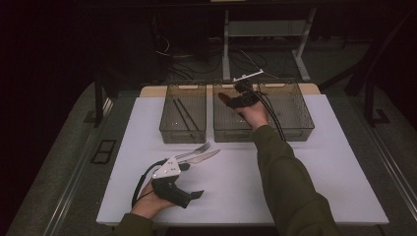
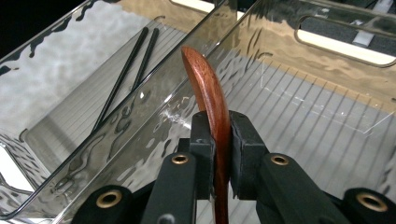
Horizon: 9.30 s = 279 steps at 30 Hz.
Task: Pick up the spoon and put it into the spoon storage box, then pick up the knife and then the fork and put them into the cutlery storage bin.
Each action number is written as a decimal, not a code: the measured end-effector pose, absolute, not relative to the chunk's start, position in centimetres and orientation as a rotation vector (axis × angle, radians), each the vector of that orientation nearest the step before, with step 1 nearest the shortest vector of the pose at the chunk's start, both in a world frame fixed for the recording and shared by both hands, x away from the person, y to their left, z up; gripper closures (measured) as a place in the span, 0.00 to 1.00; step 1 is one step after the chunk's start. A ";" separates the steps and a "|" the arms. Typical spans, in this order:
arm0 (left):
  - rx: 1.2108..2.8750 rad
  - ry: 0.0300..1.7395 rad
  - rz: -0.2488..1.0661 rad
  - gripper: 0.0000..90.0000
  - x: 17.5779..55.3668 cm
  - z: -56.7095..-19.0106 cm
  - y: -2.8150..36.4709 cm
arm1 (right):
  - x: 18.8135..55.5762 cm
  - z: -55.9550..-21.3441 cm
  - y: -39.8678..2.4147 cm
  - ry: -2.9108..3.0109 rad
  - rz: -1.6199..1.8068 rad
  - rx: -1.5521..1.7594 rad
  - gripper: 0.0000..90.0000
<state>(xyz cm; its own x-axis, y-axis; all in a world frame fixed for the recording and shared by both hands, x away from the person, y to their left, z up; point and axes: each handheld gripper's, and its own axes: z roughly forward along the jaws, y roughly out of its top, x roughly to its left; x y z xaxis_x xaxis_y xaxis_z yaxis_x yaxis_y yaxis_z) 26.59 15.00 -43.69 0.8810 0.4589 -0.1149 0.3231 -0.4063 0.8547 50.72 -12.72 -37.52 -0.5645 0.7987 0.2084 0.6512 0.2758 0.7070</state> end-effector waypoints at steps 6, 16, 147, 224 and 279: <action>2.027 0.566 0.169 0.00 26.6 -43.7 15.0 | 50.7 -38.1 -12.4 2.390 1.122 1.363 0.81; 2.031 0.567 0.172 0.00 26.7 -43.8 15.1 | 49.3 -37.3 -13.4 2.372 1.202 1.328 0.60; 2.130 0.649 0.224 0.51 35.1 -41.7 19.0 | 25.5 -44.2 -29.8 2.324 1.451 1.090 0.22; 2.284 0.475 0.165 0.88 32.8 -42.3 17.0 | 25.5 -44.0 -29.8 2.328 1.448 1.092 0.22; 1.946 0.598 0.303 0.88 31.6 -38.7 5.0 | 30.7 -35.8 -21.8 2.310 1.710 1.039 0.67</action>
<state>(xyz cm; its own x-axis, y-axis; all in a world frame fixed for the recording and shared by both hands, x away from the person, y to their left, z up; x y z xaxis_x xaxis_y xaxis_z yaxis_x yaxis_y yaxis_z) 31.60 5.04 -38.68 0.8441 0.5337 -0.0525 0.2737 -0.3445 0.8980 30.71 -21.78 -35.83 -0.7654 0.5611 0.3151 0.4653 0.1443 0.8733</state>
